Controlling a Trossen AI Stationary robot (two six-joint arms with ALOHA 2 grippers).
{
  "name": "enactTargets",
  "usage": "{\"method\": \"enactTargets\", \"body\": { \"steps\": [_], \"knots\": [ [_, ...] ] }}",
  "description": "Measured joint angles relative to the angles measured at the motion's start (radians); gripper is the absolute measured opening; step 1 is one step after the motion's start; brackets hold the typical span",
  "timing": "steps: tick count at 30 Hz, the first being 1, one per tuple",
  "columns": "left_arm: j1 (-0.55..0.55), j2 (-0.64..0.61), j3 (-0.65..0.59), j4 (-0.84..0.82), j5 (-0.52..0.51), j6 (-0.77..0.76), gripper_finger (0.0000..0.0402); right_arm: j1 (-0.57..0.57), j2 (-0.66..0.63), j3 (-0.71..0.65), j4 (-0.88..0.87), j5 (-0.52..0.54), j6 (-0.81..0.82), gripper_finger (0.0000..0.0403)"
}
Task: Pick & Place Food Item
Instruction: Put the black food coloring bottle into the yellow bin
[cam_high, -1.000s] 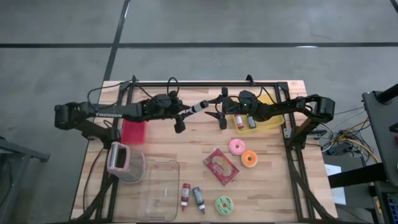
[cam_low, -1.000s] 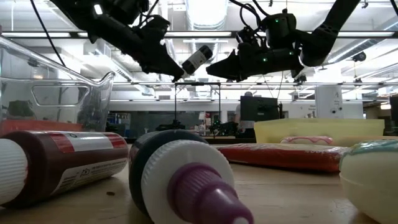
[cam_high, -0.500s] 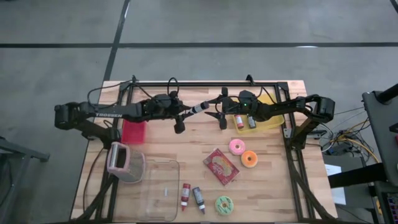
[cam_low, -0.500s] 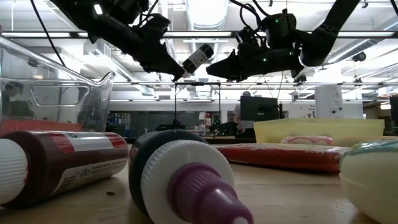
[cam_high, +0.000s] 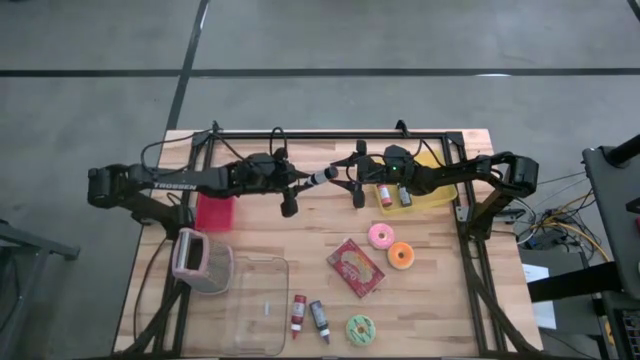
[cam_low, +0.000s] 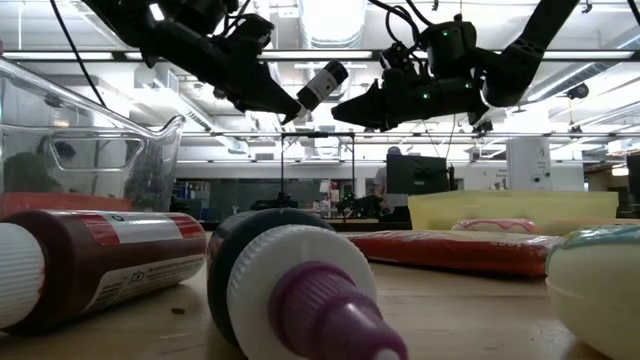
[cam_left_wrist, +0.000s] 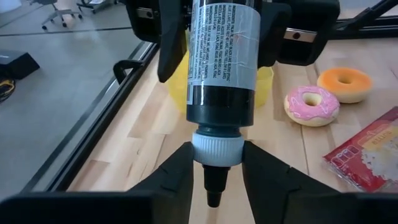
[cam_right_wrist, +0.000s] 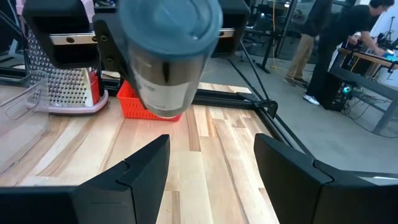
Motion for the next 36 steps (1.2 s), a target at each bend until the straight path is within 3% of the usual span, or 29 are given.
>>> {"method": "enactTargets", "body": {
  "steps": [36],
  "knots": [
    [0.001, -0.001, 0.0, 0.0, -0.001, -0.004, 0.0135, 0.0, 0.0, 0.0, 0.002, 0.0, 0.0, 0.0231]
  ]
}}
